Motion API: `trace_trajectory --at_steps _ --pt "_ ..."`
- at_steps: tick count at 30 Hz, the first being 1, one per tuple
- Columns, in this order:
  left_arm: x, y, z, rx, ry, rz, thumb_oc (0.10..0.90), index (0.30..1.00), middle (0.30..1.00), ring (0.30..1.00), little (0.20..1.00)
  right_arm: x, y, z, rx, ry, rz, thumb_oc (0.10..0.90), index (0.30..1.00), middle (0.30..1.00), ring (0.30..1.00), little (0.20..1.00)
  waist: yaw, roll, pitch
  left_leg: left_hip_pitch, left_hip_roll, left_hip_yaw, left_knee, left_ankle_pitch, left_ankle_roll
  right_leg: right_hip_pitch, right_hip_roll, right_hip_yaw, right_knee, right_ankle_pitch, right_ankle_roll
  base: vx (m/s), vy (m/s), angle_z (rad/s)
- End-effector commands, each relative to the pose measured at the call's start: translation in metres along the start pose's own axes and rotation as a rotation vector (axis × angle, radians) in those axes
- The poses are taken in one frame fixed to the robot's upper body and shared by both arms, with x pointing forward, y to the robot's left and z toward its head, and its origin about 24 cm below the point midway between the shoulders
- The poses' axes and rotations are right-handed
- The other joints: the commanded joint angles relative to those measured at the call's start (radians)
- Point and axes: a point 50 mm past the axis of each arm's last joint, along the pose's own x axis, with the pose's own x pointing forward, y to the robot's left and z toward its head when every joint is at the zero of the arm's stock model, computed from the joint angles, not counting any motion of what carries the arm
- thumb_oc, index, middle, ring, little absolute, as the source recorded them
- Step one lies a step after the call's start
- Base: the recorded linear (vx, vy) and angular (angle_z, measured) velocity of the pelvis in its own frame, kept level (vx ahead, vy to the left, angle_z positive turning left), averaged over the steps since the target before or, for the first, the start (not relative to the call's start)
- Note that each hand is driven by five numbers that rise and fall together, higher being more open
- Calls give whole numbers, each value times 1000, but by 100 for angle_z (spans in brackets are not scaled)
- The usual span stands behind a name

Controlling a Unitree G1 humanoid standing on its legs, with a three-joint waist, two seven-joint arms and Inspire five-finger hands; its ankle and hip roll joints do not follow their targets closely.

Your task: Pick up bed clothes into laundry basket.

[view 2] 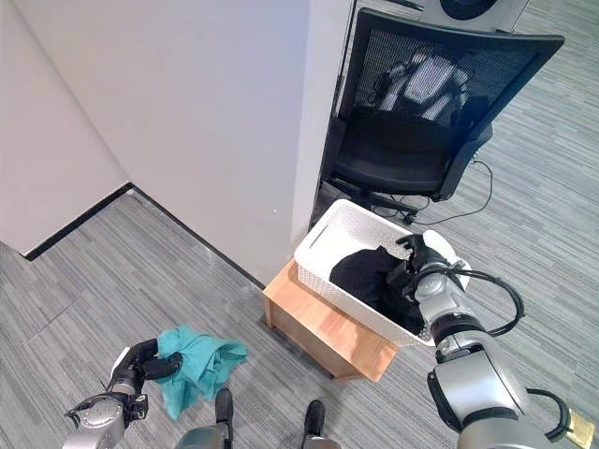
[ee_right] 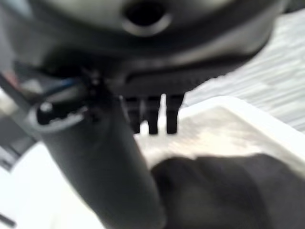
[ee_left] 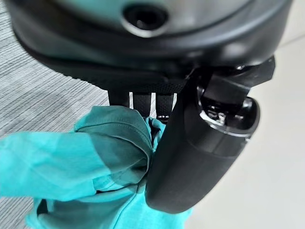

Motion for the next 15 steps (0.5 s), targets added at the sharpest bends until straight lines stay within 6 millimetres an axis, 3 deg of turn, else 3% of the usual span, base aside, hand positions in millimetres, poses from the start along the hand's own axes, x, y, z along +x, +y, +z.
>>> trace_trajectory --at_steps 1,8,11,13,15 --pt "12 24 58 67 -244 73 400 300 300 300 300 -7 -74 28 35 -213 -302 800 900 900 900 900 -1 -37 -46 73 39 19 0 -73 -56 69 -61 -26 11 -115 81 66 34 12" --pt "14 29 74 37 -300 130 400 300 300 300 300 -30 -99 1 126 -234 -459 800 900 900 900 900 -31 -50 -81 102 32 23 0 -94 -49 90 -73 -18 11 -113 89 21 15 -1" --pt "11 33 88 31 -364 160 400 300 300 300 300 -44 -103 -24 142 -195 -516 800 900 900 900 900 -44 -54 -93 111 30 26 0 -102 -45 93 -76 -14 11 -112 92 3 4 -1" --pt "9 36 101 7 -417 183 400 300 300 300 300 -52 -95 -48 163 -127 -524 800 900 900 900 900 -60 -54 -98 118 29 30 0 -108 -42 94 -79 -10 11 -111 93 2 3 -4" --pt "8 33 116 -29 -471 184 400 300 300 300 300 -59 -73 -76 161 -24 -476 800 900 900 900 900 -69 -54 -102 123 26 33 0 -114 -39 94 -80 -3 11 -108 94 -12 -1 -3"
